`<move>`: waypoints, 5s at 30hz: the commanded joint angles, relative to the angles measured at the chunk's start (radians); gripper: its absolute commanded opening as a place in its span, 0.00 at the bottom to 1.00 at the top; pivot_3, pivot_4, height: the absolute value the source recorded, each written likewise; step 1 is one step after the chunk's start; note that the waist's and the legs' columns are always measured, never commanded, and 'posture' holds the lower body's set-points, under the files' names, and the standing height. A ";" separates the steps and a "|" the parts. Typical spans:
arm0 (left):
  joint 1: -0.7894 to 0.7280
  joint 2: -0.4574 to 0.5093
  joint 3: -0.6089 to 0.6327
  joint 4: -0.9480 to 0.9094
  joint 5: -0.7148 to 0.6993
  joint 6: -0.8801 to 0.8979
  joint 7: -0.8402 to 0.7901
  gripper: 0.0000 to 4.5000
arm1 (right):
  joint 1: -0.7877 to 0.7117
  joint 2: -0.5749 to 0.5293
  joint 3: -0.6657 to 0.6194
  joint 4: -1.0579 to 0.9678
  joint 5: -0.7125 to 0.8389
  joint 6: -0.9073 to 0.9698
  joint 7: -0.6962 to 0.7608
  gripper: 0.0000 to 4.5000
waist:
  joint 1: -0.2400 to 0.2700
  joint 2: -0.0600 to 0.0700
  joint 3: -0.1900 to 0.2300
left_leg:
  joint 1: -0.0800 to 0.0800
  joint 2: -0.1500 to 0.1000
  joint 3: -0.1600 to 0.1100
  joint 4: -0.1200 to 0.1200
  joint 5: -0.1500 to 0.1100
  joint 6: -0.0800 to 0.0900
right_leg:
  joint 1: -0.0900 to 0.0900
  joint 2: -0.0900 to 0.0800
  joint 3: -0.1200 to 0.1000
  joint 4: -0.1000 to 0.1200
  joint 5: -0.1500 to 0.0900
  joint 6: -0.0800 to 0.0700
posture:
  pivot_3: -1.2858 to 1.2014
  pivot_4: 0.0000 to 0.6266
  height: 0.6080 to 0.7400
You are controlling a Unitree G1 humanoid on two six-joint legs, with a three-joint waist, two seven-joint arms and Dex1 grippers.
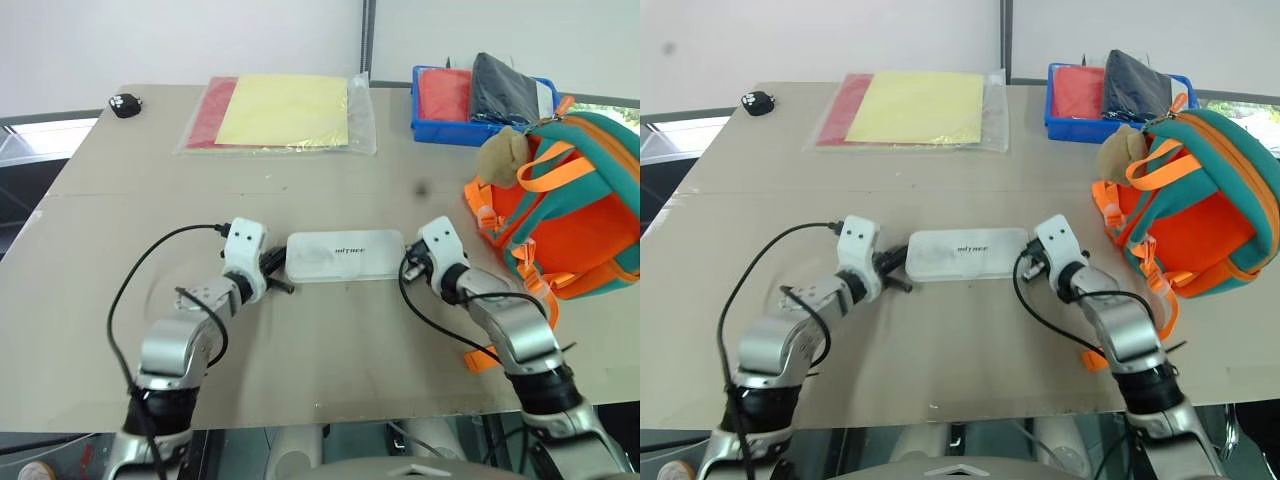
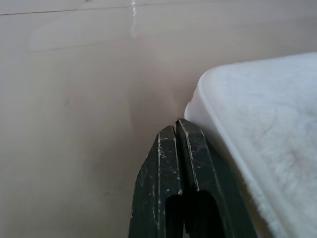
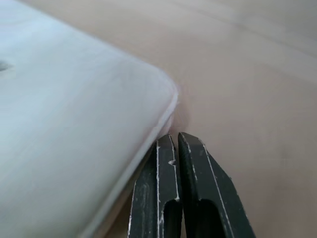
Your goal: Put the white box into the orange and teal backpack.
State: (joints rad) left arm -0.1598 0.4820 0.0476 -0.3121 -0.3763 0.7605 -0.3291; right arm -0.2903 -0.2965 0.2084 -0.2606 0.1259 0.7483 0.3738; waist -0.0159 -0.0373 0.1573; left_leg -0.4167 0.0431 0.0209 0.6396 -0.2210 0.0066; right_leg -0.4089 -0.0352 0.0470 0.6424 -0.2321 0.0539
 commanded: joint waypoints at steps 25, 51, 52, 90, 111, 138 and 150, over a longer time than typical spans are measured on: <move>0.137 0.312 0.384 0.090 -0.633 0.621 -0.426 0.98 | 0.024 -0.198 0.014 -0.064 0.022 -0.096 0.212 0.00 | 0.003 0.001 0.001 | 0.001 0.001 0.000 0.001 0.000 0.000 | -0.001 0.000 -0.001 0.000 -0.003 -0.004 | 0.52 0.24 1.00; -0.024 -0.116 0.419 0.034 -0.770 0.717 -0.044 0.25 | 0.074 -0.101 -0.126 -0.174 0.122 -0.100 0.209 0.26 | 0.009 0.003 -0.008 | 0.001 -0.002 -0.005 0.007 0.000 0.000 | 0.005 -0.001 -0.002 0.001 -0.002 -0.004 | 0.52 0.24 1.00; -0.036 -0.119 0.420 0.040 -0.777 0.700 -0.044 0.25 | 0.107 -0.116 -0.180 -0.249 0.150 -0.061 0.199 0.40 | 0.008 0.003 -0.008 | 0.002 -0.002 -0.005 0.007 0.000 0.000 | 0.005 -0.001 -0.002 0.001 -0.002 -0.004 | 0.52 0.24 1.00; -0.257 -0.162 0.410 0.148 -0.728 0.305 0.009 0.25 | -0.226 -0.099 -0.308 -0.019 0.071 -0.328 -0.115 0.00 | -0.005 0.004 -0.005 | -0.003 -0.002 0.000 -0.002 0.000 0.000 | -0.003 0.000 0.003 -0.001 -0.001 0.002 | 0.52 0.24 1.00; -0.032 0.266 0.674 0.030 -0.712 0.078 -0.304 0.25 | -0.235 -0.180 -0.096 -0.068 0.373 -0.331 0.506 0.00 | -0.009 0.002 -0.001 | -0.014 -0.003 -0.003 -0.002 0.000 0.000 | -0.011 -0.004 -0.003 -0.004 -0.001 0.002 | 0.52 0.24 1.00; -0.463 0.269 -0.039 0.161 -0.198 -0.431 -0.922 0.25 | -0.216 -0.404 -0.289 -0.166 0.691 -0.161 0.698 0.00 | 0.027 0.002 0.002 | -0.014 -0.002 -0.006 0.010 0.000 0.001 | -0.005 0.000 -0.005 -0.001 -0.001 0.002 | 0.52 0.24 1.00; -0.802 -0.096 -0.454 0.518 0.264 -0.439 -0.729 0.25 | -0.208 -0.321 -0.279 -0.221 0.678 -0.172 0.596 0.00 | 0.032 0.002 0.002 | -0.014 -0.002 -0.007 0.011 0.000 0.001 | -0.004 0.001 -0.006 0.000 -0.001 0.002 | 0.52 0.24 1.00</move>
State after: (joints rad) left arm -0.9397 0.4265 -0.3566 0.1635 -0.1620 0.3204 -1.0939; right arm -0.4950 -0.6179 -0.0452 -0.4249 0.7866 0.5915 0.9911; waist 0.0163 -0.0350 0.1593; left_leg -0.4311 0.0410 0.0135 0.6510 -0.2207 0.0072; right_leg -0.4130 -0.0343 0.0410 0.6420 -0.2328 0.0563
